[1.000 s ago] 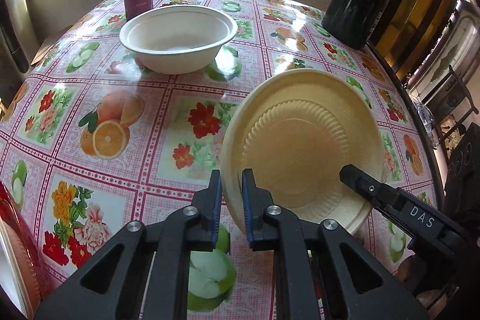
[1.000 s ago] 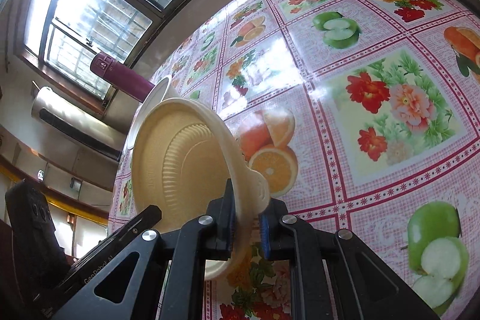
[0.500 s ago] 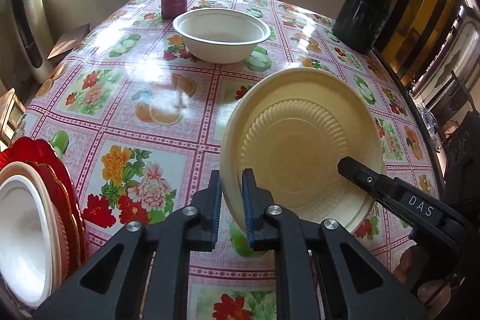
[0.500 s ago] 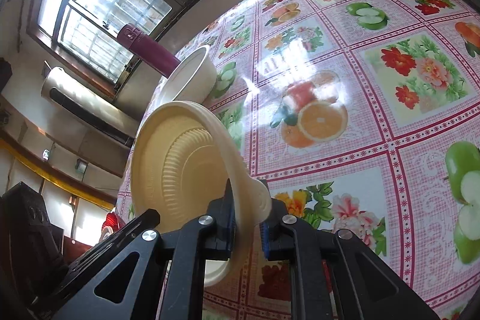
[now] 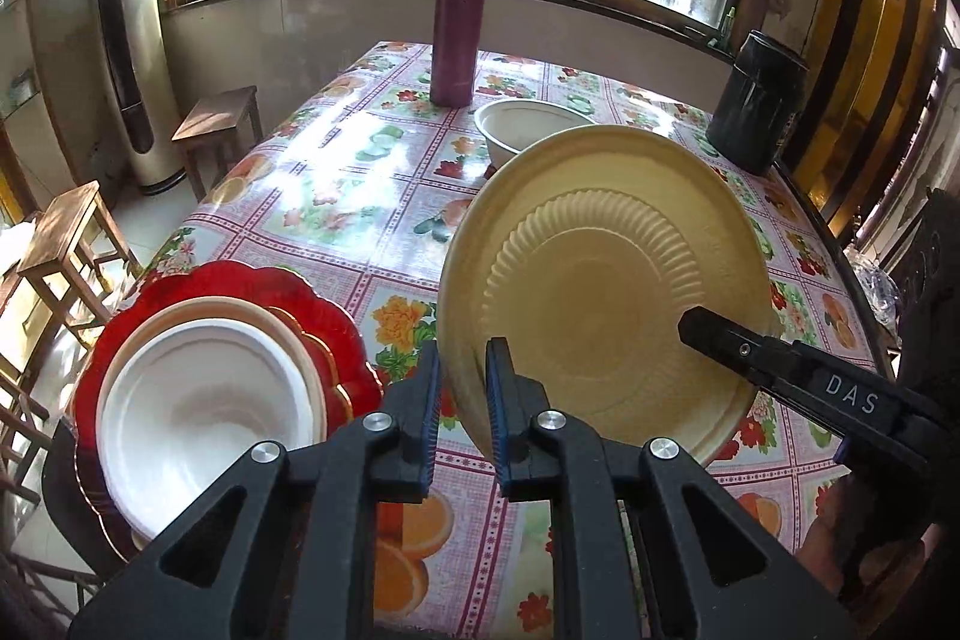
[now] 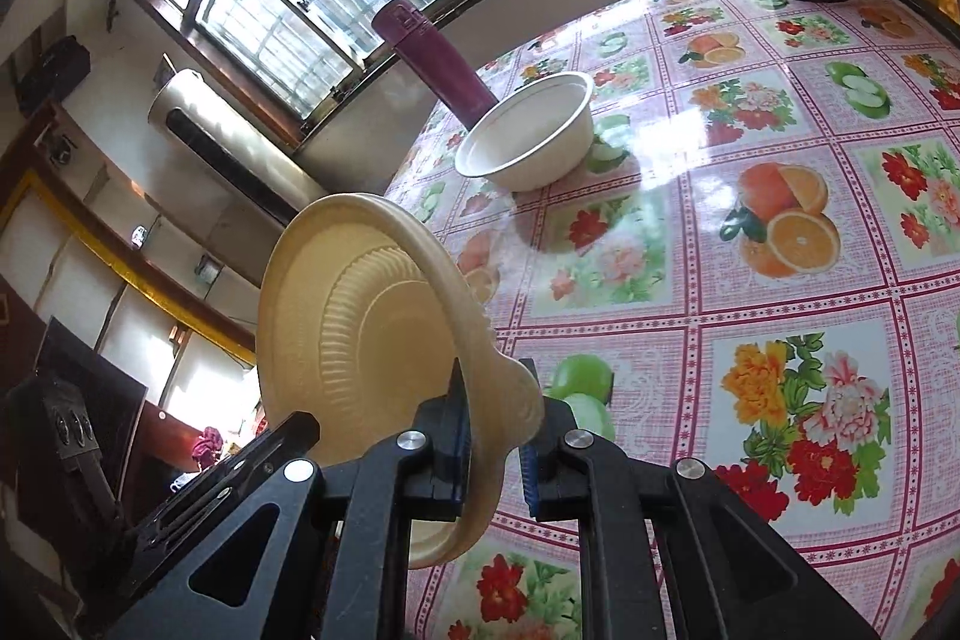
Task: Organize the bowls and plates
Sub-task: 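Carry the beige bowl with the left gripper over the red plate stack, then lower the beige bowl onto the stack and open the left gripper, then move the left gripper to the rim of the white bowl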
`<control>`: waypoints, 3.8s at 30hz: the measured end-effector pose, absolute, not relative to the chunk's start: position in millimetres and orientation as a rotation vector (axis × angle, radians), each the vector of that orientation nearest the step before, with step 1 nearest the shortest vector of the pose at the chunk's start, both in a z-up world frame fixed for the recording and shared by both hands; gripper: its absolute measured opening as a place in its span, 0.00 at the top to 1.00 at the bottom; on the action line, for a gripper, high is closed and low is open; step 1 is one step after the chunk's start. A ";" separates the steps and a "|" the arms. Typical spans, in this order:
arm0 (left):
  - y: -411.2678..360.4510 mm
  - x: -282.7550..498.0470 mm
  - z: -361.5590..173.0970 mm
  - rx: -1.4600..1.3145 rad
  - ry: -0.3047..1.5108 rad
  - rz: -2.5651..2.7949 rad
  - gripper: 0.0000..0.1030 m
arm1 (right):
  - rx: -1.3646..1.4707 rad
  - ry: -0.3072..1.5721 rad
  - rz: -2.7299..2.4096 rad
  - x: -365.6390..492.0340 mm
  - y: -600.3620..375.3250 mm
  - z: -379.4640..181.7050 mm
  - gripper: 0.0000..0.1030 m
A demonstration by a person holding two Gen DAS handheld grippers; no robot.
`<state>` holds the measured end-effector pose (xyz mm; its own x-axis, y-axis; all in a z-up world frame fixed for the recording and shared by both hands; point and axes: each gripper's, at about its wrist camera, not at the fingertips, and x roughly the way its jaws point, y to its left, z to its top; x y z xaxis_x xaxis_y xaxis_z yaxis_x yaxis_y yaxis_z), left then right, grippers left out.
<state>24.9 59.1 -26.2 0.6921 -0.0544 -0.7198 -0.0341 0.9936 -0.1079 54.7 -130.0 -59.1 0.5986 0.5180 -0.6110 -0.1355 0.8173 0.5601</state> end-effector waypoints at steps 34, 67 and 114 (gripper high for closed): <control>203.6 -27.4 -46.3 -0.267 0.860 0.266 0.86 | 0.084 0.935 0.638 45.1 83.4 -67.9 0.83; 194.2 -47.7 -17.0 -0.079 0.660 0.512 0.34 | 0.106 0.751 0.536 49.5 27.6 -61.9 0.36; 7.1 212.0 -26.0 -0.074 0.841 0.266 0.18 | 0.585 0.724 0.020 126.3 -278.1 -82.6 0.24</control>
<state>212.0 7.1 -26.0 0.6355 0.2035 -0.7448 -0.2620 0.9643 0.0400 126.3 -278.1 -82.6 0.7561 0.2139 -0.6184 0.1798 0.8407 0.5107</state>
